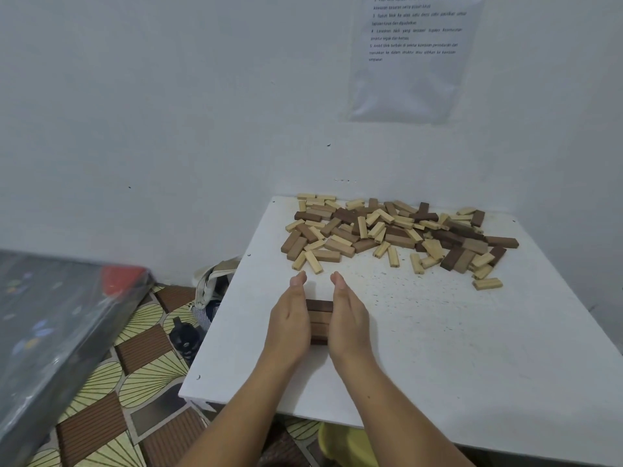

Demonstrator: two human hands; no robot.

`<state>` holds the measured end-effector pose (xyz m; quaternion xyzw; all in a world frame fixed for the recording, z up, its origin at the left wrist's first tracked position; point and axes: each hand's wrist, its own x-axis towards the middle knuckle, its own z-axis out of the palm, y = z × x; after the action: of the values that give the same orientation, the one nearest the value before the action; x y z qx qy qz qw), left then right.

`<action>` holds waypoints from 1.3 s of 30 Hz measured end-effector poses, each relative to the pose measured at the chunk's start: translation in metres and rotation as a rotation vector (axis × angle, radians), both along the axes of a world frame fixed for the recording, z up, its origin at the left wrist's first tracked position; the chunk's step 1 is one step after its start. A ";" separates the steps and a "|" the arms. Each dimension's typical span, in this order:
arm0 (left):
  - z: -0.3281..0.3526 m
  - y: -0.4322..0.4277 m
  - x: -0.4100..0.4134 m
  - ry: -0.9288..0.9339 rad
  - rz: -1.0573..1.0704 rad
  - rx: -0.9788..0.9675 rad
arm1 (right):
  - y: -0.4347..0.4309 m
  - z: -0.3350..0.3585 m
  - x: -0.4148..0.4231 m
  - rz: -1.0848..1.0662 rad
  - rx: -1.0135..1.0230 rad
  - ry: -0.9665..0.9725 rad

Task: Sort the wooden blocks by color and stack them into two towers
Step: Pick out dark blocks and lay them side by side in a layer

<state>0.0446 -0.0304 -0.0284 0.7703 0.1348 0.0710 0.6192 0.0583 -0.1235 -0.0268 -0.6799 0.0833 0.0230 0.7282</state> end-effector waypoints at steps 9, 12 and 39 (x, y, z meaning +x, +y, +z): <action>-0.005 -0.003 0.000 0.009 -0.012 0.088 | 0.009 -0.005 0.000 0.007 -0.104 -0.075; -0.004 -0.004 0.000 0.002 -0.011 0.098 | 0.010 -0.006 0.000 0.003 -0.145 -0.087; 0.034 -0.008 -0.007 -0.185 -0.164 0.395 | -0.138 0.018 0.007 0.006 -0.272 -0.046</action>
<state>0.0377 -0.0385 0.0052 0.8750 -0.0021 0.1159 0.4700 0.0651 -0.2614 -0.0085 -0.7728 0.0670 -0.0020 0.6311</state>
